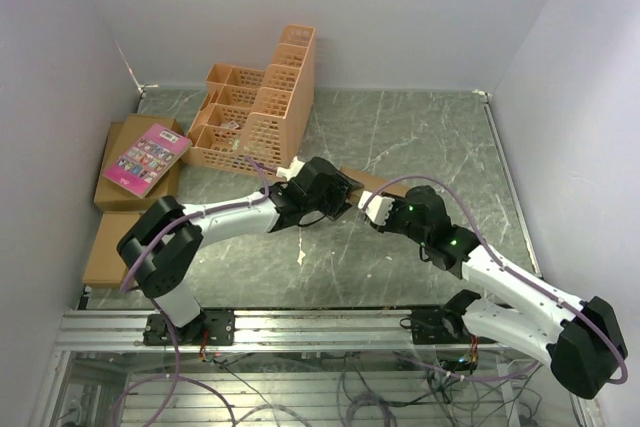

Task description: Fold the paper box

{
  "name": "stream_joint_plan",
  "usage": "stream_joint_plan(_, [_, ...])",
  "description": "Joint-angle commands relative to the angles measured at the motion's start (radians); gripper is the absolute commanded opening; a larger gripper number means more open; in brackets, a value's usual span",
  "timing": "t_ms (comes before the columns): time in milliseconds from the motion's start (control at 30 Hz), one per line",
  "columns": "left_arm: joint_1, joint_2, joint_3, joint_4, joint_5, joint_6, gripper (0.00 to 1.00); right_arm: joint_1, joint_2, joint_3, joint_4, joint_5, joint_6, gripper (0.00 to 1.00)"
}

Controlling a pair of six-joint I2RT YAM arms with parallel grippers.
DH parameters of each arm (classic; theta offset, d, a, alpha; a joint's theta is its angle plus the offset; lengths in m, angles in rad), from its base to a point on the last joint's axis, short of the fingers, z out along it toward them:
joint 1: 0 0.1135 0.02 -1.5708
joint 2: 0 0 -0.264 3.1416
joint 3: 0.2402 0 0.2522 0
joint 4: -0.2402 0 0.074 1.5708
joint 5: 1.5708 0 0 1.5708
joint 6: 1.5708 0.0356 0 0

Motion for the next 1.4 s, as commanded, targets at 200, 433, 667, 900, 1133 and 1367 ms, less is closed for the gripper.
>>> stream_joint_plan(200, [0.002,-0.172,-0.06,-0.03,-0.107,0.036,0.99,-0.026,-0.049,0.025,0.002,-0.06,0.024,0.27])
stream_joint_plan(433, [0.027,-0.337,-0.07,-0.142,-0.235,0.176,0.99,-0.049,-0.053,0.058,-0.032,-0.116,0.058,0.27])
stream_joint_plan(667, [0.032,-0.604,-0.236,-0.126,-0.377,0.493,0.99,-0.252,-0.006,0.206,-0.105,-0.423,0.211,0.27])
stream_joint_plan(900, [0.036,-0.849,-0.555,0.296,-0.178,0.781,0.99,-0.418,0.151,0.404,-0.188,-0.75,0.482,0.27])
stream_joint_plan(1133, [0.039,-0.937,-0.667,0.393,-0.051,0.835,1.0,-0.619,0.328,0.35,-0.015,-1.094,0.969,0.27])
stream_joint_plan(1367, [0.038,-0.936,-0.731,0.458,-0.015,0.819,0.99,-0.729,0.46,0.121,0.387,-1.15,1.425,0.28])
